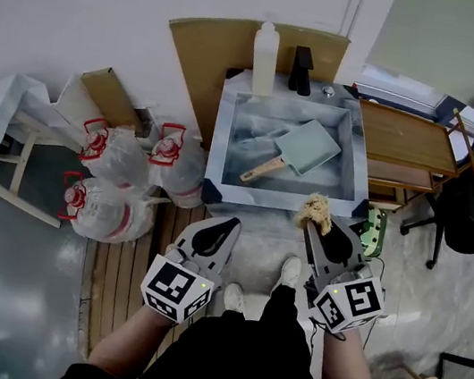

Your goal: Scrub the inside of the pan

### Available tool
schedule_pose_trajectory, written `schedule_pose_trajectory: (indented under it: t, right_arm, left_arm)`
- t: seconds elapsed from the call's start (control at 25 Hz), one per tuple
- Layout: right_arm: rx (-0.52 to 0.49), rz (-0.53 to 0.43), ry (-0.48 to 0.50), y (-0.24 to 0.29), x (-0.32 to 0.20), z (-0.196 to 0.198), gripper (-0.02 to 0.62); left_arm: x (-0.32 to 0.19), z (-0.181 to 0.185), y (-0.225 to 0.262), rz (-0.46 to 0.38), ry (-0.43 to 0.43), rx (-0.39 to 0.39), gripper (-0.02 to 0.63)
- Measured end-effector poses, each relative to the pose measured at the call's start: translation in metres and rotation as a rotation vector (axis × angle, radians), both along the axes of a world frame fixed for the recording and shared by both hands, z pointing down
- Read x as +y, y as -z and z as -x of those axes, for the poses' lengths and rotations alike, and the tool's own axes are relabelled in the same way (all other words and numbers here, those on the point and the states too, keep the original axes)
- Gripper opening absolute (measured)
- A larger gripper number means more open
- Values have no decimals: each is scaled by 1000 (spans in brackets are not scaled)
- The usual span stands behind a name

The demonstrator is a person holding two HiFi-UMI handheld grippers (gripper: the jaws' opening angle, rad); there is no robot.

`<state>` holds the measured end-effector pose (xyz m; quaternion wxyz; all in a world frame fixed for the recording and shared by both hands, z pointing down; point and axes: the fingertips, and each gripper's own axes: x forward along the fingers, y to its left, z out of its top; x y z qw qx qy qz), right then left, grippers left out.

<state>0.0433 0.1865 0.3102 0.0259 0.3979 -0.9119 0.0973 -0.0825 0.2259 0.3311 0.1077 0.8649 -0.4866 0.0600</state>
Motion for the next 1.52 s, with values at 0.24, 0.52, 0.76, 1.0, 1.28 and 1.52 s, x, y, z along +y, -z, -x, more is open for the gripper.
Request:
schedule_pose_trajectory:
  t: [0.24,0.52,0.76,1.0,1.28,1.52]
  right_arm:
    - [-6,5,31,0,-28,-10,98]
    - [-12,27,72,-6,-70,-20,98]
    - [-10,37,108,-10,-106,-31,98]
    - [-8,48,143,-17,-137,-42,98]
    - [0,58,187,-23,-171,-48,98]
    - [-3,67,232,-24,-198,-55,98]
  left_arm:
    - [-22,-11,-1,8,31,-1,9]
    - [-53,-23,-6,26,68,-13,9]
    - [-82,-34,-10,40,109,-17,9]
    - [-108,-47,-14,42,141,-26,9]
    - [-135,-55,-22,57,185,-28,9]
    - [-159,-64,-20,52,222,-40,9]
